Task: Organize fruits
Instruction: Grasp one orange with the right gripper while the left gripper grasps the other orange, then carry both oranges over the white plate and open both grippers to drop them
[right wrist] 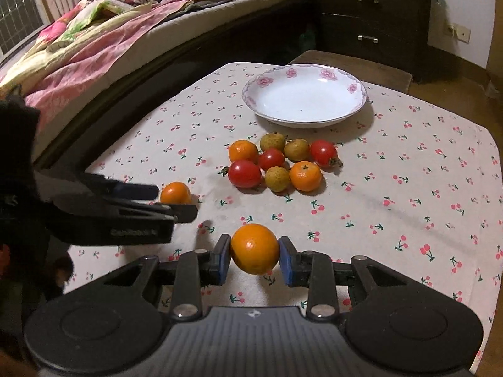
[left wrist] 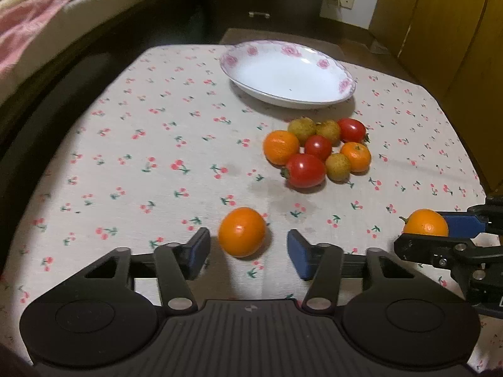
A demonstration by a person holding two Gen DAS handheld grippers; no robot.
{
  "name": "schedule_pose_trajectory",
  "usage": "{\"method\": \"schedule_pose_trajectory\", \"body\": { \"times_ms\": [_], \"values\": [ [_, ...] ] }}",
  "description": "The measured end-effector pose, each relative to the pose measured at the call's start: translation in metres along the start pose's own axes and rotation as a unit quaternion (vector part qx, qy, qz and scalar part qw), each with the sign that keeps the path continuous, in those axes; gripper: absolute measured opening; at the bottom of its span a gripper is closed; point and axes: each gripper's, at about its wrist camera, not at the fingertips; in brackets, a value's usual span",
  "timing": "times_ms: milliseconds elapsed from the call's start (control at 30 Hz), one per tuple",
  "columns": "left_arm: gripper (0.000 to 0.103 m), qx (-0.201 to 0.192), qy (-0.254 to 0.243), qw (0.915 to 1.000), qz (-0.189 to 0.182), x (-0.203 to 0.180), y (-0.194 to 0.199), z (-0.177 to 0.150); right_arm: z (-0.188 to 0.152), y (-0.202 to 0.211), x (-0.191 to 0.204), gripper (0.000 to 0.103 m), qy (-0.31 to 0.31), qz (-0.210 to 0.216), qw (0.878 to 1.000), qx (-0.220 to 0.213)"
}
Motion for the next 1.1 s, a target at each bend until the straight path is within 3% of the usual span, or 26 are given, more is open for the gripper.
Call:
{"method": "schedule_pose_trajectory", "body": {
  "times_ms": [233,367,667,867,1100],
  "values": [
    [0.053,0.002,-0.002,0.9999,0.010,-0.002,-0.007,0.004,0.002,-0.002,-0.003,0.035,-0.007,0.015,1.000,0.005],
    [0.043,0.003,-0.013,0.9996,0.025,-0.005,-0.008,0.005,-0.001,0.000,-0.008,0.035,-0.015,0.015,1.000,0.007],
    [0.042,0.007,-0.013,0.9996,0.025,-0.007,0.006,-0.007,-0.008,0.014,-0.013,0.035,-0.029,-0.009,1.000,-0.006],
    [0.042,0.000,0.011,0.9999,-0.002,-0.002,0.025,-0.009,-0.005,0.026,0.005,0.035,-0.020,-0.030,0.999,-0.004],
    [0.042,-0.028,0.030,0.9982,-0.043,-0.011,0.041,0.020,0.022,0.036,0.002,0.035,-0.015,-0.041,0.998,-0.037]
  ]
}}
Point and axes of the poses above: each gripper's, at about its wrist camera, not at the fingertips, and y roughly against the way its jaws point, x to its left, z to its top, and after that the axes turned 4 degrees about y, right-handed
